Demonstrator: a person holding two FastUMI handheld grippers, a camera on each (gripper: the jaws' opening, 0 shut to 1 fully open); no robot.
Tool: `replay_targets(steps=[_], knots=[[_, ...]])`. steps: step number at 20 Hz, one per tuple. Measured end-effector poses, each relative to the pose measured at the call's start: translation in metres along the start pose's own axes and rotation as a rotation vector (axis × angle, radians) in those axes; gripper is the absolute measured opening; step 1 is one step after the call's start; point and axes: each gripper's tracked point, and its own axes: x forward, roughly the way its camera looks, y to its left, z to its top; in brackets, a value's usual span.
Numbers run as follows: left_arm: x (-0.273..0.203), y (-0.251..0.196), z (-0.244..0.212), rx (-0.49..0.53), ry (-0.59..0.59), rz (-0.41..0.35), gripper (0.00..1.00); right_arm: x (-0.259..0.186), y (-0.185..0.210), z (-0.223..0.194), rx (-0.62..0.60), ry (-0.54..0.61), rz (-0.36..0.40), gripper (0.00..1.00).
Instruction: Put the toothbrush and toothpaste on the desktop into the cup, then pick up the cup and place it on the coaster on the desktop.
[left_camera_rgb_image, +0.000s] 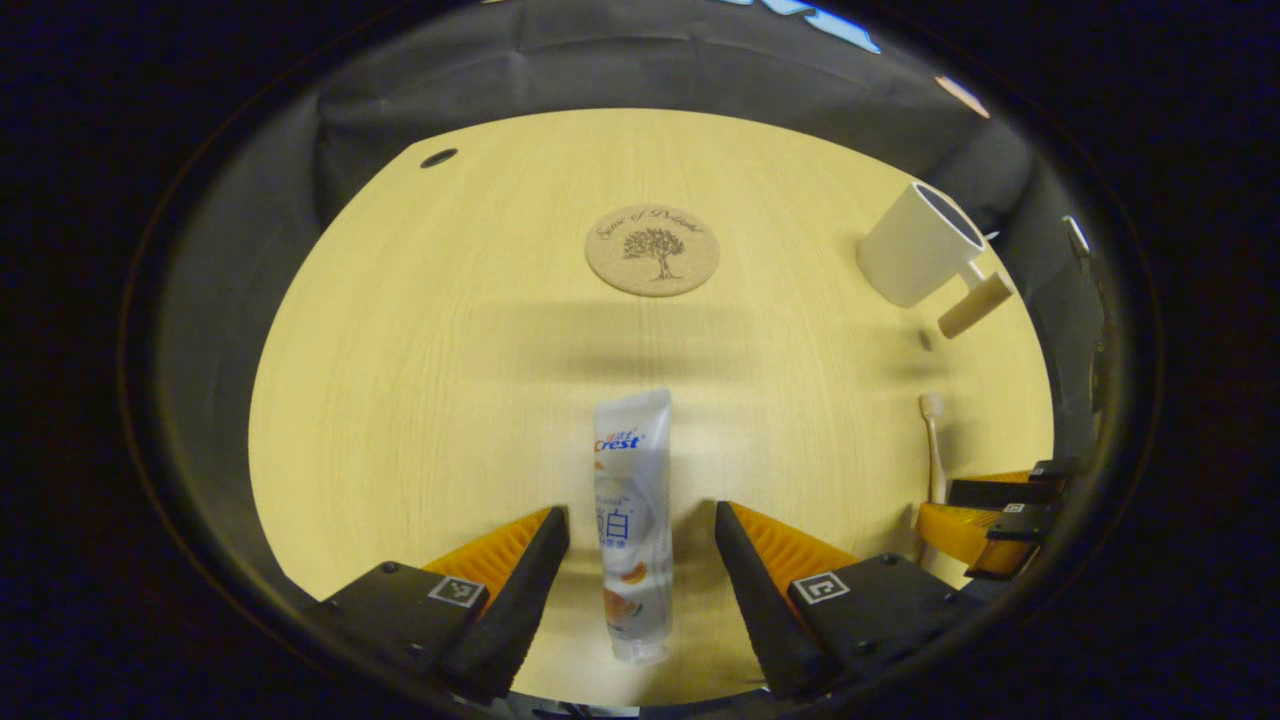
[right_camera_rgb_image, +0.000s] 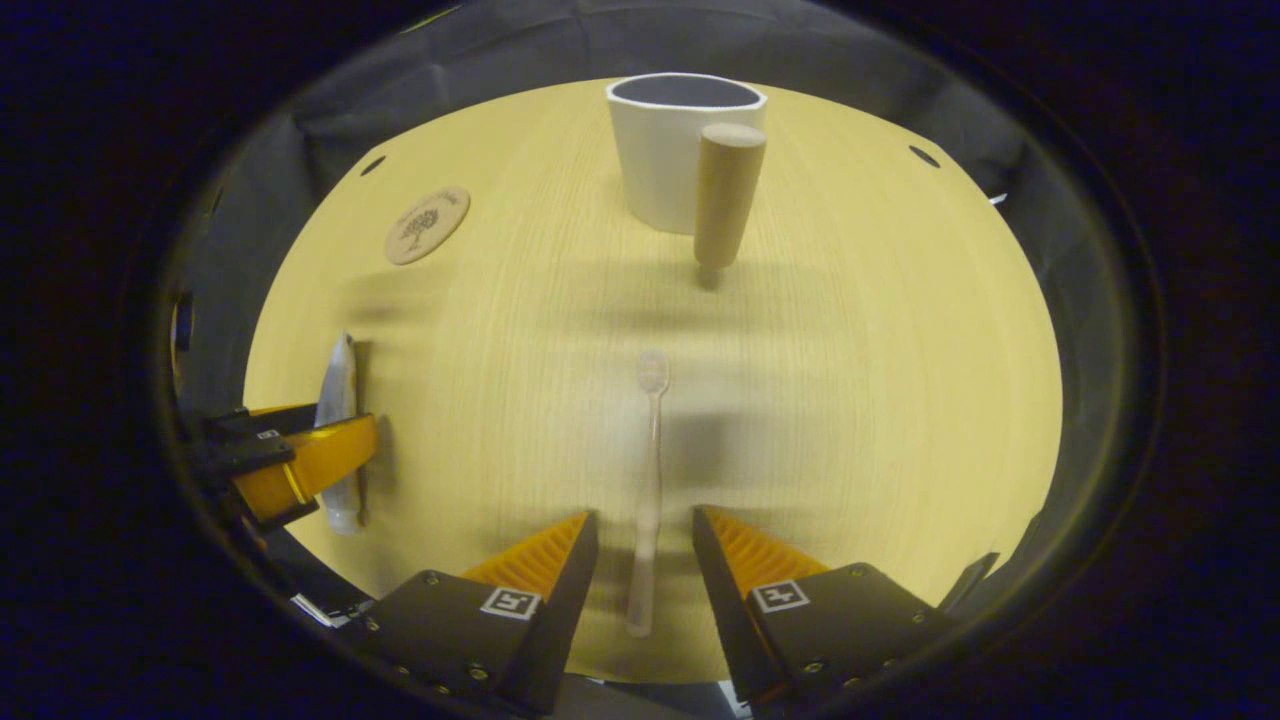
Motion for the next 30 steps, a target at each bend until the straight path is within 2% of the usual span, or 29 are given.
replay_targets(steps=[2, 4, 6, 7, 8, 11, 12, 15, 16, 17, 18, 19, 20, 21, 22, 23, 24, 25, 28, 30], knots=[[0.000, 0.002, -0.002, 0.003, 0.015, 0.008, 0.95, 0.000, -0.001, -0.003, -0.010, 0.017, -0.019, 0.61], [0.002, 0.003, -0.001, 0.013, 0.020, 0.019, 0.90, 0.001, -0.002, -0.007, -0.014, 0.035, -0.025, 0.50], [0.004, 0.006, -0.001, 0.023, 0.027, 0.033, 0.82, 0.003, -0.007, -0.010, -0.021, 0.052, -0.055, 0.50], [0.003, 0.007, -0.002, 0.026, 0.031, 0.035, 0.76, 0.002, -0.006, -0.012, -0.009, 0.067, -0.052, 0.35], [0.003, 0.007, -0.002, 0.028, 0.034, 0.036, 0.75, 0.003, -0.005, -0.014, -0.009, 0.082, -0.044, 0.19], [0.005, 0.005, -0.001, 0.031, 0.034, 0.036, 0.61, 0.002, -0.005, -0.015, -0.029, 0.081, -0.046, 0.21], [0.006, 0.004, 0.000, 0.033, 0.039, 0.037, 0.57, 0.003, -0.004, -0.015, -0.014, 0.078, -0.039, 0.14], [0.006, 0.002, 0.000, 0.038, 0.037, 0.034, 0.49, 0.002, -0.002, -0.013, -0.003, 0.082, -0.017, 0.12], [0.007, 0.002, 0.000, 0.036, 0.036, 0.034, 0.50, 0.003, 0.001, -0.012, 0.000, 0.081, 0.001, 0.12], [0.007, 0.002, 0.000, 0.037, 0.038, 0.032, 0.44, -0.001, 0.002, -0.011, 0.024, 0.074, 0.007, 0.12], [0.007, 0.001, 0.001, 0.044, 0.038, 0.030, 0.44, 0.000, 0.000, -0.012, 0.035, 0.087, 0.014, 0.06], [0.007, 0.002, 0.000, 0.041, 0.036, 0.031, 0.44, 0.002, 0.000, -0.010, 0.046, 0.079, 0.020, 0.06], [0.008, 0.001, 0.000, 0.051, 0.040, 0.031, 0.41, 0.002, 0.000, -0.010, 0.052, 0.084, 0.027, 0.00], [0.007, 0.002, 0.001, 0.055, 0.035, 0.037, 0.38, 0.001, 0.000, -0.011, 0.052, 0.084, 0.032, 0.06], [0.009, 0.002, 0.002, 0.056, 0.034, 0.039, 0.39, 0.001, 0.000, -0.011, 0.049, 0.084, 0.033, 0.06], [0.007, 0.002, 0.002, 0.059, 0.030, 0.040, 0.32, 0.001, 0.001, -0.013, 0.046, 0.085, 0.034, 0.06], [0.006, 0.004, 0.005, 0.056, 0.022, 0.052, 0.31, 0.000, 0.002, -0.013, 0.044, 0.085, 0.036, 0.06], [0.007, 0.005, 0.004, 0.054, 0.018, 0.045, 0.26, 0.000, 0.003, -0.014, 0.042, 0.084, 0.040, 0.06], [0.007, 0.004, 0.004, 0.054, 0.014, 0.039, 0.24, -0.002, 0.006, -0.012, 0.039, 0.074, 0.050, 0.06], [0.005, 0.004, 0.002, 0.042, 0.012, 0.028, 0.28, -0.005, 0.006, -0.010, 0.043, 0.062, 0.055, 0.06]])
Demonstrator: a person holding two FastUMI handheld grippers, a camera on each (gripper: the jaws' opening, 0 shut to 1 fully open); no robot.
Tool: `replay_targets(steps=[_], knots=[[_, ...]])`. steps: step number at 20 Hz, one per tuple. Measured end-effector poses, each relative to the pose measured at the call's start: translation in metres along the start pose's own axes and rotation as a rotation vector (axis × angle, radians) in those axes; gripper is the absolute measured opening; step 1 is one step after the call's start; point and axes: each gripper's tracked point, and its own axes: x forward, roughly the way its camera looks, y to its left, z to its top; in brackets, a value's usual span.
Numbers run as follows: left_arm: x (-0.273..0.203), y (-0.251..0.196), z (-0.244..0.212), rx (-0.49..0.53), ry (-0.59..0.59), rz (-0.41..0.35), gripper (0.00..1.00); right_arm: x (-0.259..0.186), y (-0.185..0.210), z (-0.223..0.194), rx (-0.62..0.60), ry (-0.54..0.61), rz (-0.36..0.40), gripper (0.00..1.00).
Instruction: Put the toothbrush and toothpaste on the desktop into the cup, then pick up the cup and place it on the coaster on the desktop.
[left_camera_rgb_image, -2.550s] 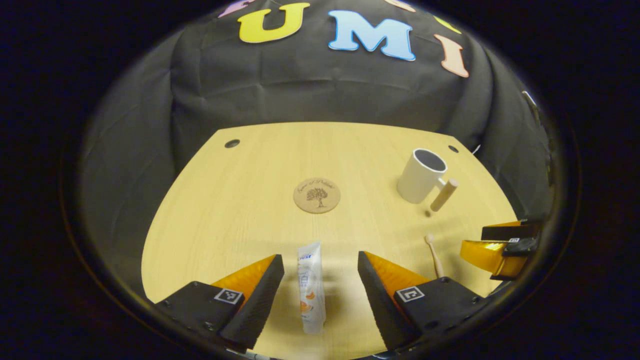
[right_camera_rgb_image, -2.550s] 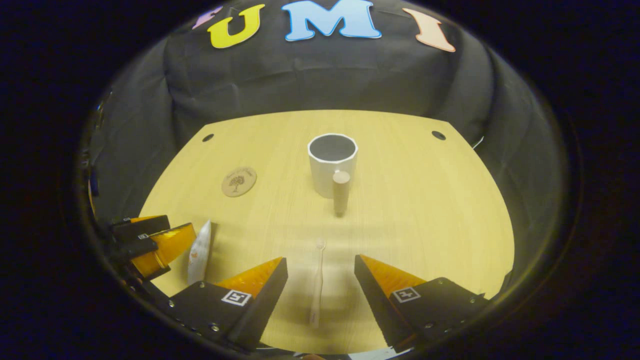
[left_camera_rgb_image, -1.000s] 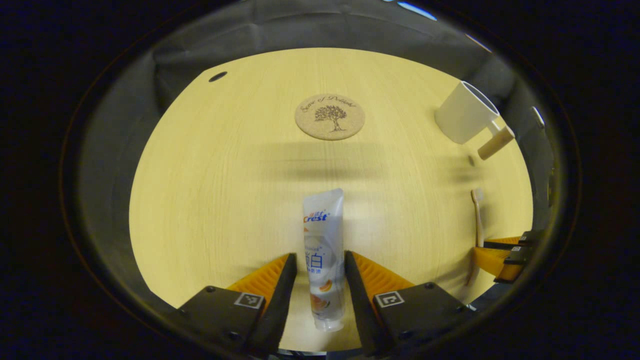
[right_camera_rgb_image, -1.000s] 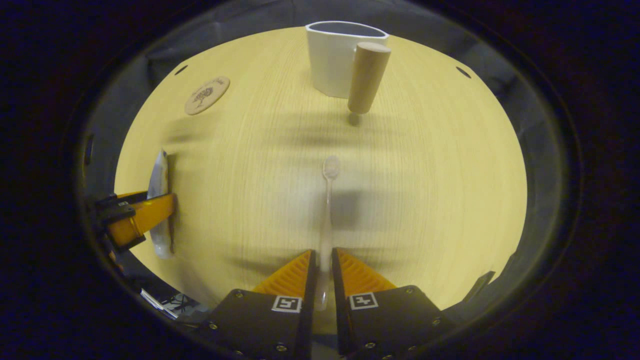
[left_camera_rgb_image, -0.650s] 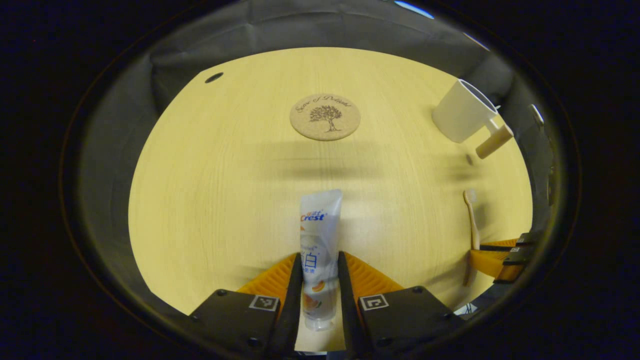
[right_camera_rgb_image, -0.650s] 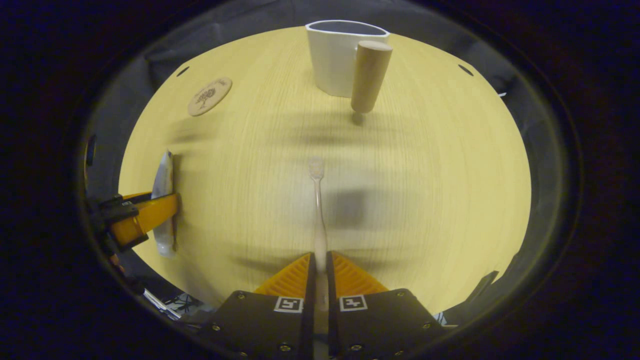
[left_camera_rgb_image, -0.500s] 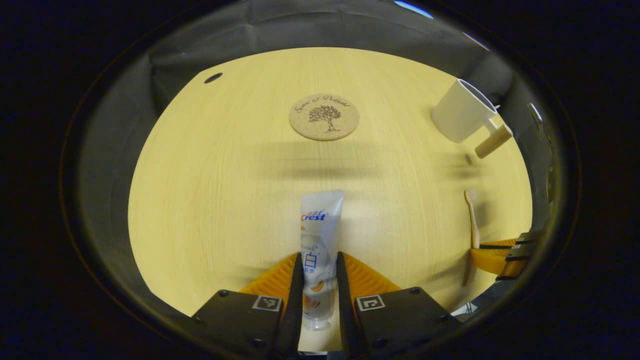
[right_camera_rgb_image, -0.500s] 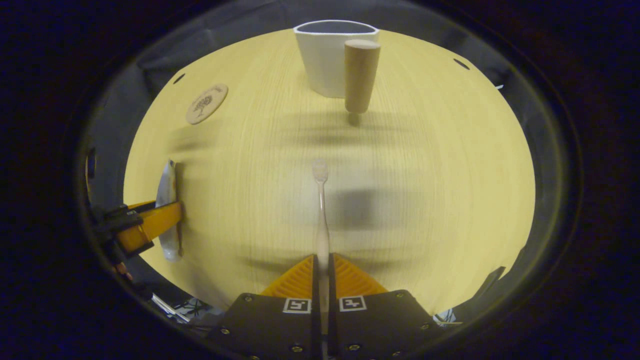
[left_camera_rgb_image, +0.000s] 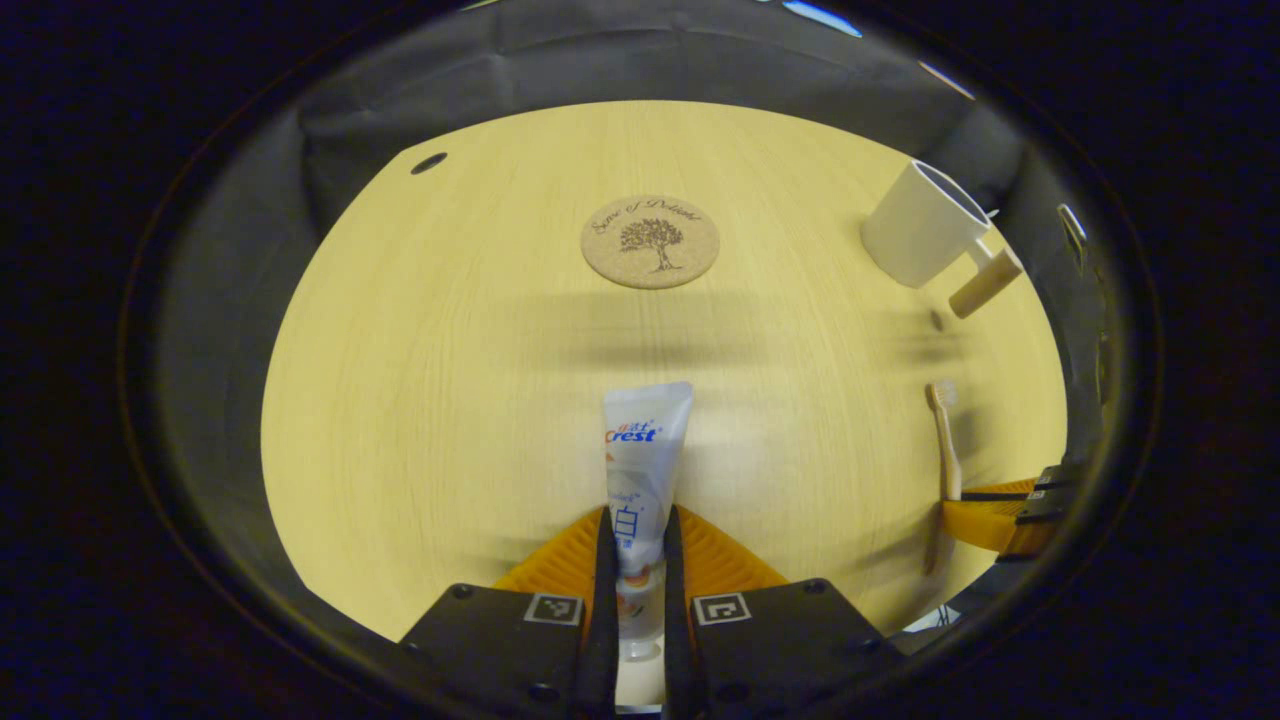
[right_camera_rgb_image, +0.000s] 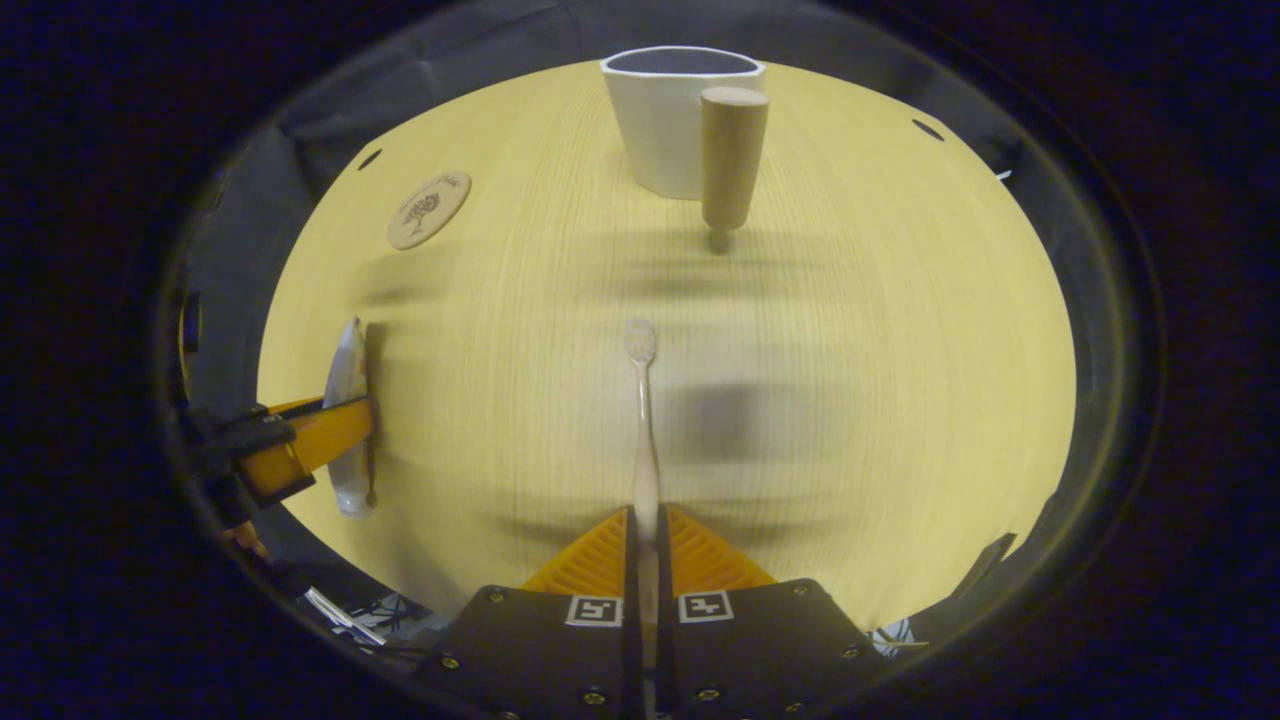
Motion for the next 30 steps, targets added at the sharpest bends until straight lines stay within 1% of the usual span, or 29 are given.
replay_targets(steps=[1, 4, 5, 7, 8, 9, 10, 14, 16, 17, 21, 25, 26, 27, 28, 29, 30], knots=[[0.000, 0.001, -0.001, -0.009, -0.001, -0.004, 0.26, -0.002, 0.000, 0.001, 0.002, -0.010, 0.001, 0.06], [-0.006, -0.001, -0.001, -0.034, -0.023, -0.018, 0.24, -0.009, -0.002, 0.007, 0.002, -0.048, 0.001, 0.06], [-0.010, -0.003, 0.001, -0.038, -0.033, -0.022, 0.26, -0.011, -0.001, 0.008, 0.002, -0.064, 0.003, 0.06], [-0.019, -0.006, 0.008, -0.034, -0.071, -0.023, 0.24, -0.018, 0.002, 0.013, -0.002, -0.110, 0.014, 0.06], [-0.025, -0.007, 0.015, -0.029, -0.100, -0.026, 0.26, -0.023, 0.003, 0.018, -0.010, -0.142, 0.018, 0.06], [-0.029, -0.009, 0.019, -0.026, -0.123, -0.027, 0.24, -0.026, 0.005, 0.022, -0.019, -0.178, 0.020, 0.06], [-0.033, -0.011, 0.027, -0.025, -0.155, -0.033, 0.26, -0.029, 0.005, 0.027, -0.026, -0.212, 0.019, 0.06], [-0.053, -0.026, 0.052, -0.009, -0.264, -0.057, 0.26, -0.046, 0.011, 0.048, -0.045, -0.355, 0.032, 0.06], [-0.065, -0.032, 0.065, 0.003, -0.319, -0.064, 0.27, -0.060, 0.012, 0.060, -0.061, -0.439, 0.020, 0.05], [-0.070, -0.035, 0.072, 0.003, -0.345, -0.070, 0.26, -0.066, 0.012, 0.066, -0.071, -0.484, 0.008, 0.05], [-0.092, -0.050, 0.104, -0.012, -0.440, -0.116, 0.27, -0.094, 0.015, 0.099, -0.073, -0.675, 0.006, 0.06], [-0.111, -0.059, 0.139, -0.018, -0.554, -0.156, 0.24, -0.123, 0.016, 0.134, -0.064, -0.845, 0.020, 0.06], [-0.118, -0.062, 0.148, -0.022, -0.584, -0.170, 0.24, -0.131, 0.016, 0.142, -0.058, -0.885, 0.025, 0.05], [-0.125, -0.065, 0.157, -0.026, -0.614, -0.183, 0.27, -0.136, 0.016, 0.150, -0.053, -0.919, 0.028, 0.05], [-0.132, -0.067, 0.165, -0.028, -0.646, -0.192, 0.24, -0.142, 0.017, 0.159, -0.052, -0.952, 0.030, 0.05], [-0.137, -0.070, 0.173, -0.031, -0.677, -0.198, 0.27, -0.146, 0.016, 0.166, -0.060, -0.978, 0.027, 0.05], [-0.143, -0.072, 0.180, -0.035, -0.706, -0.202, 0.26, -0.152, 0.015, 0.174, -0.064, -1.007, 0.019, 0.05]])
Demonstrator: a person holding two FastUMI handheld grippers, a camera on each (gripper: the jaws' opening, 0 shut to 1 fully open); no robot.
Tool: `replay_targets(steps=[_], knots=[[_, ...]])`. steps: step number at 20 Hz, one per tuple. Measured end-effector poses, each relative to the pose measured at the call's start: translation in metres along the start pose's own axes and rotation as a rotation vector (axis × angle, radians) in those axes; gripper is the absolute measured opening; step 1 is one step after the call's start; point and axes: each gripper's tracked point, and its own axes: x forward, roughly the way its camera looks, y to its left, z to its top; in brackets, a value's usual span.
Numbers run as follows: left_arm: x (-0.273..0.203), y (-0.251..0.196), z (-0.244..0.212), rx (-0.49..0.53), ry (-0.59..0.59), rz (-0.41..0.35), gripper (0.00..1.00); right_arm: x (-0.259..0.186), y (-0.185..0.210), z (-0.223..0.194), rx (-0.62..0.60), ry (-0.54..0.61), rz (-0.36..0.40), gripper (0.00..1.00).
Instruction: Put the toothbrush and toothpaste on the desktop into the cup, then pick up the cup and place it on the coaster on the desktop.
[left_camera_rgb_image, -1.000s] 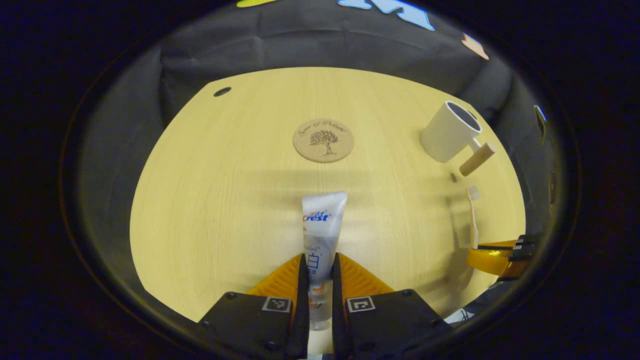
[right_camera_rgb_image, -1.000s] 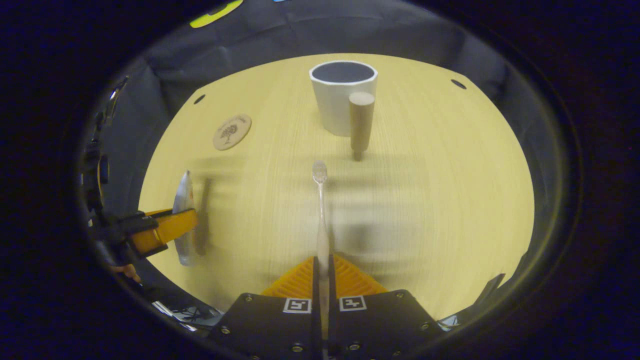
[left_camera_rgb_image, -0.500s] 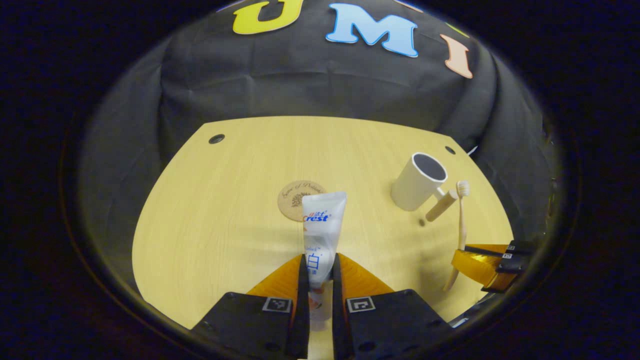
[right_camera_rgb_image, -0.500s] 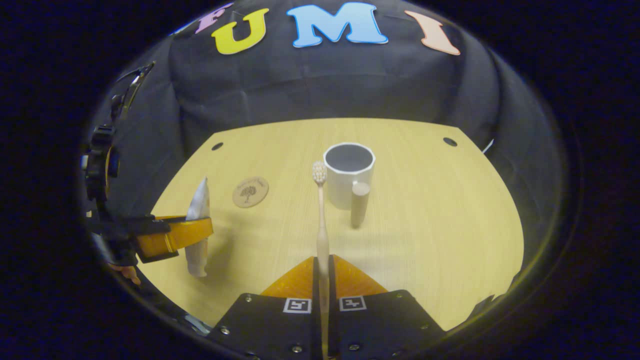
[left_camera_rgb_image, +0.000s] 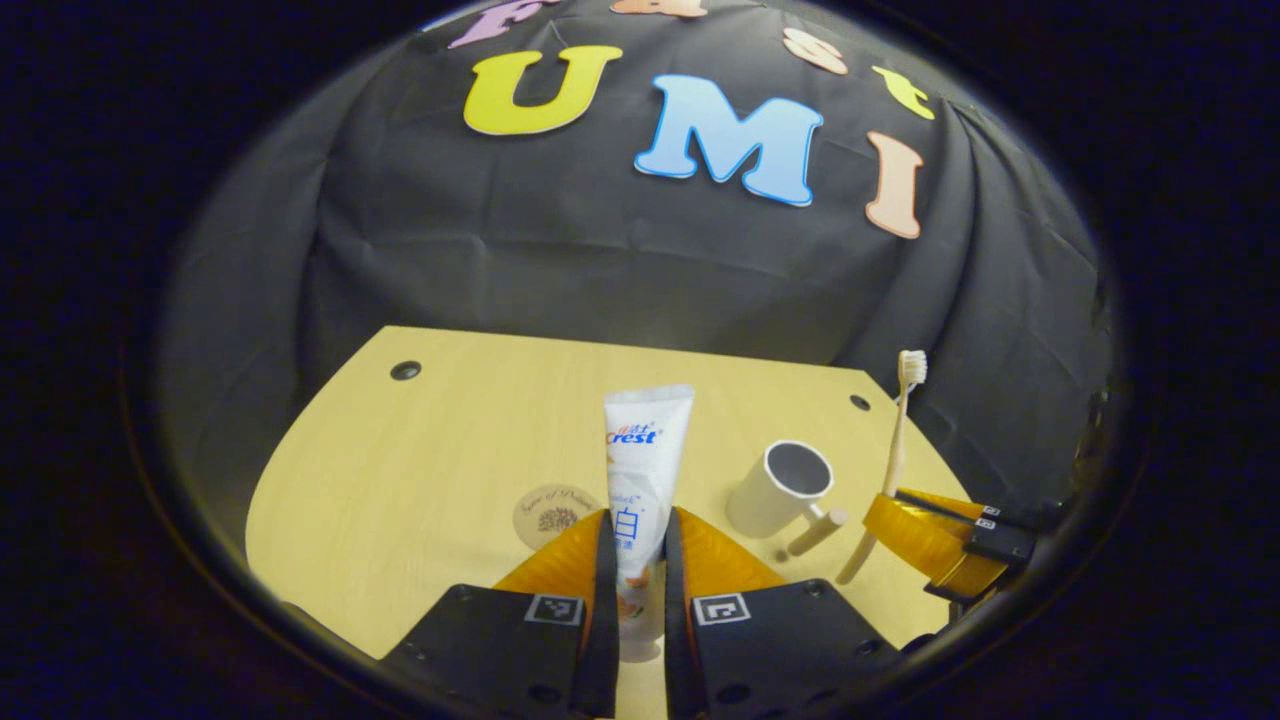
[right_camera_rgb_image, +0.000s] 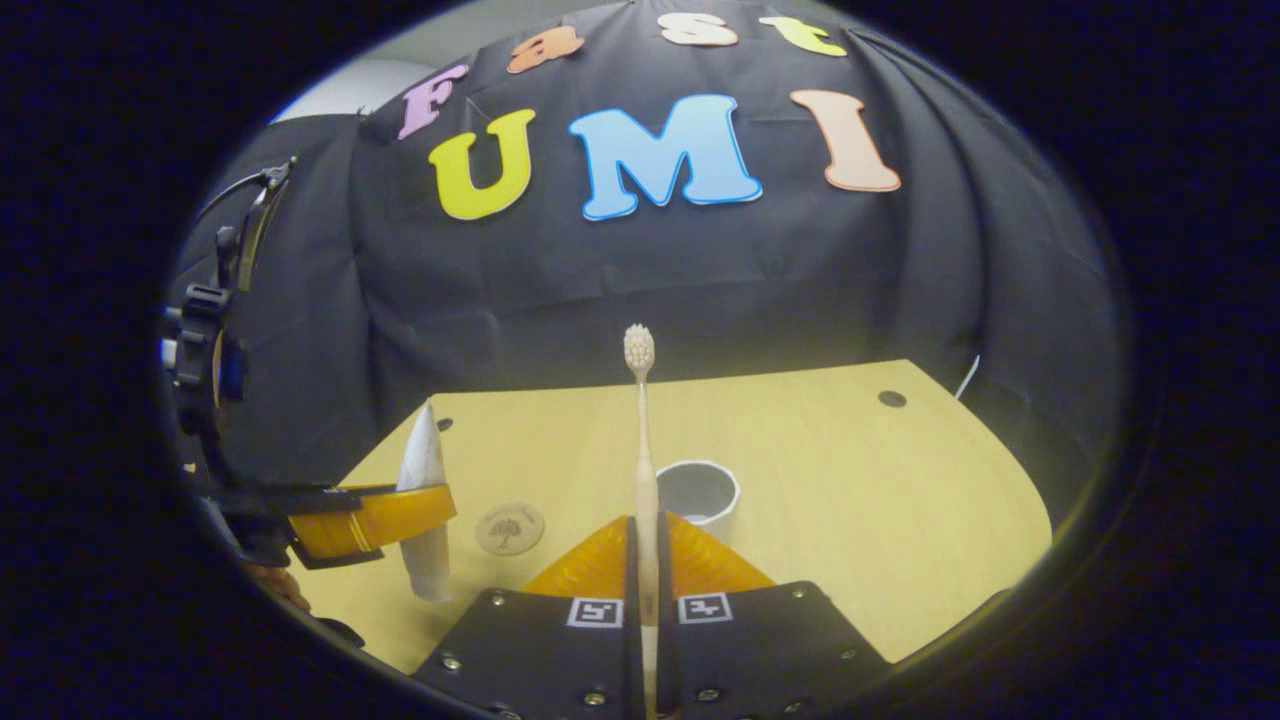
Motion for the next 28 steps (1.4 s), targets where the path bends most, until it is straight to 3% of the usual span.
replay_targets(steps=[5, 11, 19, 28], knots=[[-0.004, -0.014, 0.037, -0.022, -0.129, -0.042, 0.25, 0.024, -0.004, 0.039, -0.005, -0.130, -0.016, 0.05], [-0.005, -0.011, 0.063, -0.030, -0.183, -0.043, 0.25, 0.065, -0.014, 0.068, -0.038, -0.230, -0.043, 0.05], [0.000, -0.004, 0.060, -0.035, -0.170, -0.032, 0.25, 0.116, -0.028, 0.028, -0.095, -0.115, -0.077, 0.05], [0.009, -0.011, 0.048, -0.068, -0.128, -0.045, 0.25, 0.114, -0.039, -0.001, -0.127, -0.022, -0.100, 0.10]])
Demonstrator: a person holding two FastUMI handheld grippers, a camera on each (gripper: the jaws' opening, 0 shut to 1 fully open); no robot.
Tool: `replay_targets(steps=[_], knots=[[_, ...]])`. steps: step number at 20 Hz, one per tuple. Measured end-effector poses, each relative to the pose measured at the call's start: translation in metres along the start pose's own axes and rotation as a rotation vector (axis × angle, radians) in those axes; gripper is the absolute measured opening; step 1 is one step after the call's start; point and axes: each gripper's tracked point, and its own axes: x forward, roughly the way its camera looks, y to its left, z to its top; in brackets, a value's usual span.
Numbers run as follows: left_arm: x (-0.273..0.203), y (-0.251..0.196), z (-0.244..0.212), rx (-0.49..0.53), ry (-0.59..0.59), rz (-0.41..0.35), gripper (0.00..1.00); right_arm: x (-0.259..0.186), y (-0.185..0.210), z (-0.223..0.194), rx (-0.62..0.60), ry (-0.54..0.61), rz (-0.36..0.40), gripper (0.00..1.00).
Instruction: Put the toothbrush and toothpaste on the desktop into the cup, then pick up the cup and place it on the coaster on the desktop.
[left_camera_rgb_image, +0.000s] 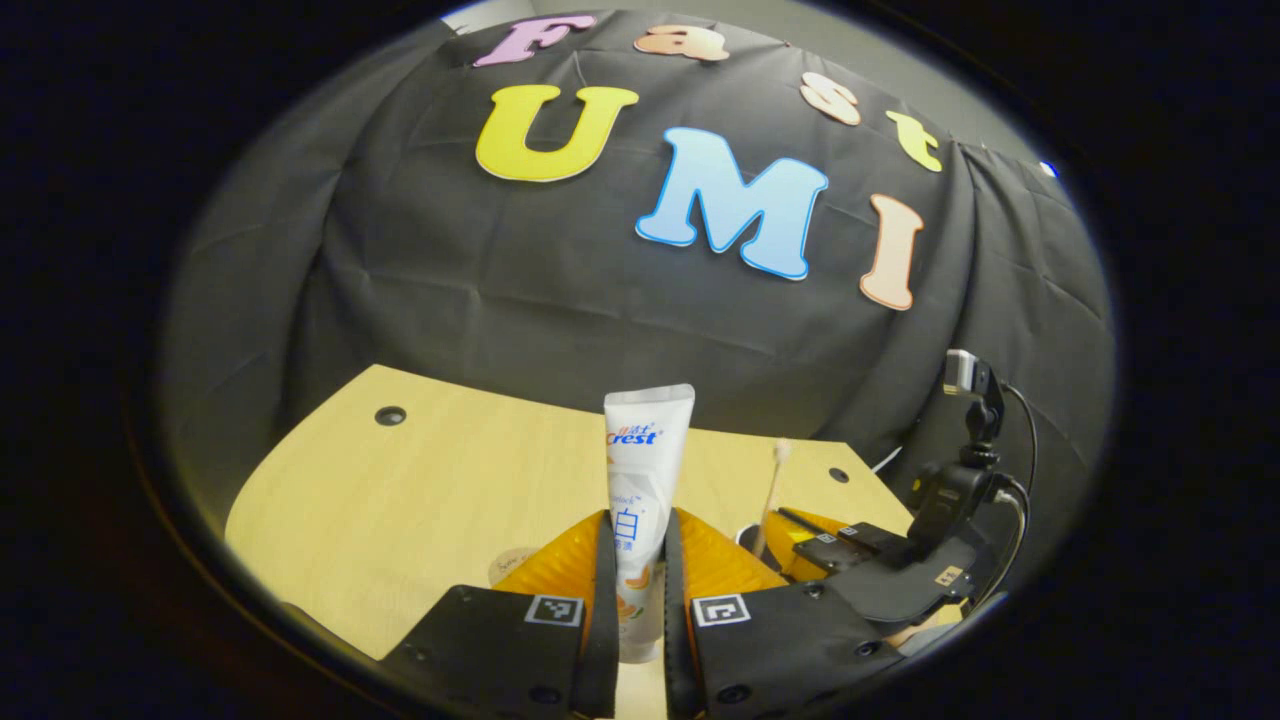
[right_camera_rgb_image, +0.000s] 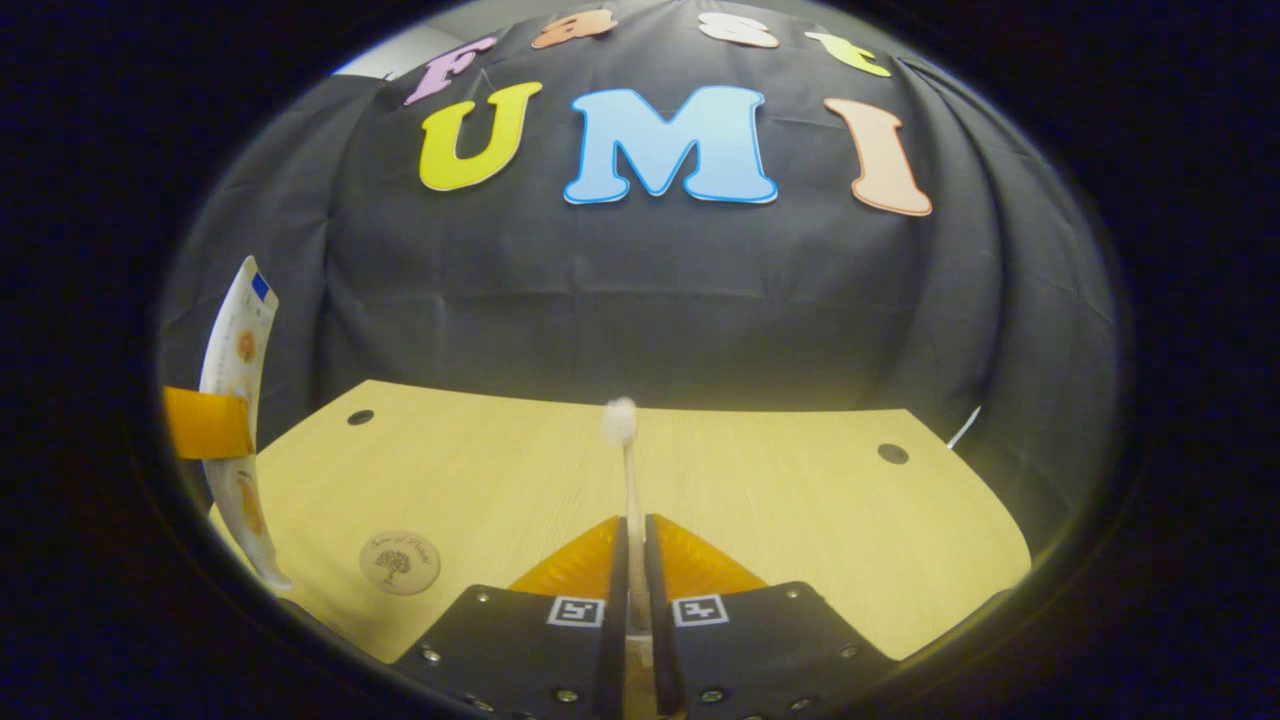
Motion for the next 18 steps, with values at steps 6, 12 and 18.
replay_targets(steps=[6, 12, 18], knots=[[0.009, -0.004, -0.006, -0.023, 0.015, -0.005, 0.25, -0.018, -0.007, 0.000, -0.013, 0.003, -0.005, 0.43], [0.028, -0.016, -0.004, -0.013, 0.004, -0.025, 0.25, -0.044, -0.026, 0.018, 0.011, -0.030, -0.026, 0.75], [0.056, -0.061, 0.008, -0.012, -0.056, -0.126, 0.25, -0.068, -0.057, 0.037, 0.049, -0.064, -0.072, 0.75]])
